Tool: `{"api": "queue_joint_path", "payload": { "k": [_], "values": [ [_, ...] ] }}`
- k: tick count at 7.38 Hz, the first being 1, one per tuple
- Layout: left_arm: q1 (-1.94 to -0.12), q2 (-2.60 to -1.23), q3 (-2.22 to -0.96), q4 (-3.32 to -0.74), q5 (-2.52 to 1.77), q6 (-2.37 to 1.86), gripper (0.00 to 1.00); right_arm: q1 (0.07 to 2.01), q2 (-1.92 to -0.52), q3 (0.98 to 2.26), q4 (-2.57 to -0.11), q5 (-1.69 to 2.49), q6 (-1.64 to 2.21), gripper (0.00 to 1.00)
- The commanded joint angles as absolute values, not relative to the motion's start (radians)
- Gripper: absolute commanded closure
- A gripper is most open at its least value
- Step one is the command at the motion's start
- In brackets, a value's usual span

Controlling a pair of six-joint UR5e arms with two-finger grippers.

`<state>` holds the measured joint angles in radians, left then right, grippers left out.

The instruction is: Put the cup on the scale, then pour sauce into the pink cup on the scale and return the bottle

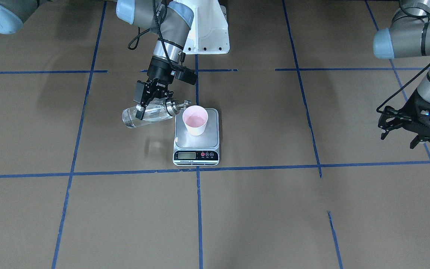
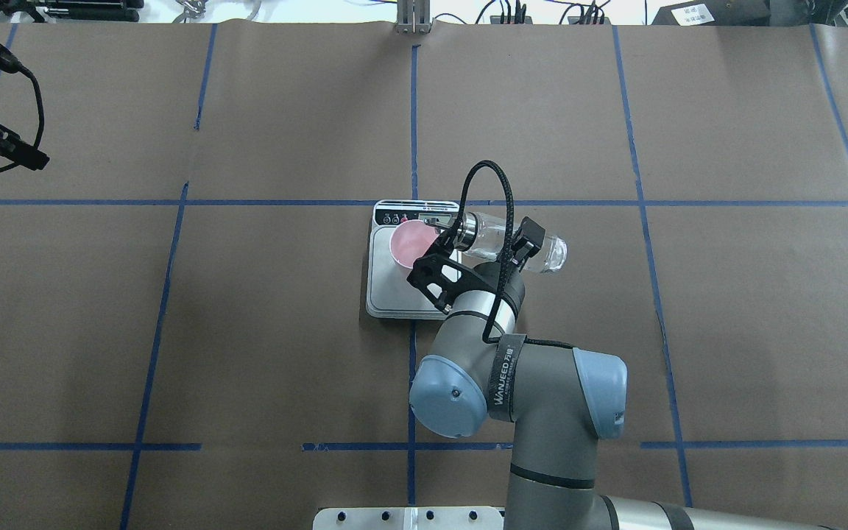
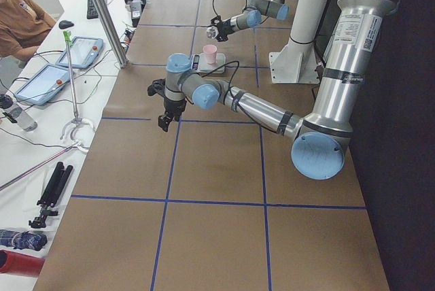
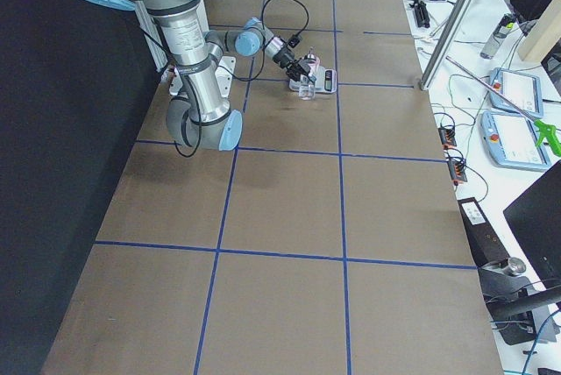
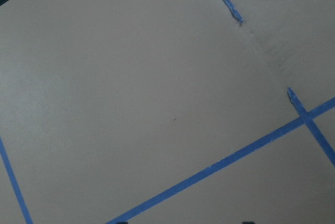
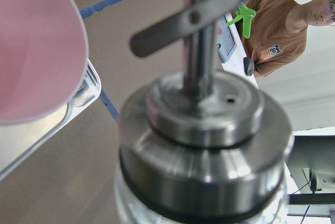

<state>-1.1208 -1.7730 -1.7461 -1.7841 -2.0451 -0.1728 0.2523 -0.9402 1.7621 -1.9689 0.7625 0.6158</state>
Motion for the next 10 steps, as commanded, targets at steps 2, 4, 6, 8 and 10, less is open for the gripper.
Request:
{"api": "queue_joint_path", "payload": {
  "k": [2,4,6,8,10],
  "values": [
    [-1.123,-1.772,-1.756,-1.782,-2.045,-0.176,0.22,0.265,-0.934,1.758,-2.02,0.752,0.516,1.0],
    [-1.123,-1.772,-1.756,-1.781,-2.046,-0.176,0.21,0.271,-0.936,1.753,-2.028,0.742,0.473,1.0],
    [-1.123,-1.772,-1.761,-1.781,-2.046,-0.176,0.21,0.272,-0.928,1.753,-2.069,0.72,0.357,1.0],
    [-1.123,-1.772,-1.761,-1.781,-2.046,-0.178,0.21,0.272,-0.923,1.749,-2.086,0.71,0.327,1.0],
    [-1.123,-1.773,-1.763,-1.781,-2.048,-0.178,0.21,0.272,-0.914,1.746,-2.125,0.684,0.255,1.0]
  ]
}}
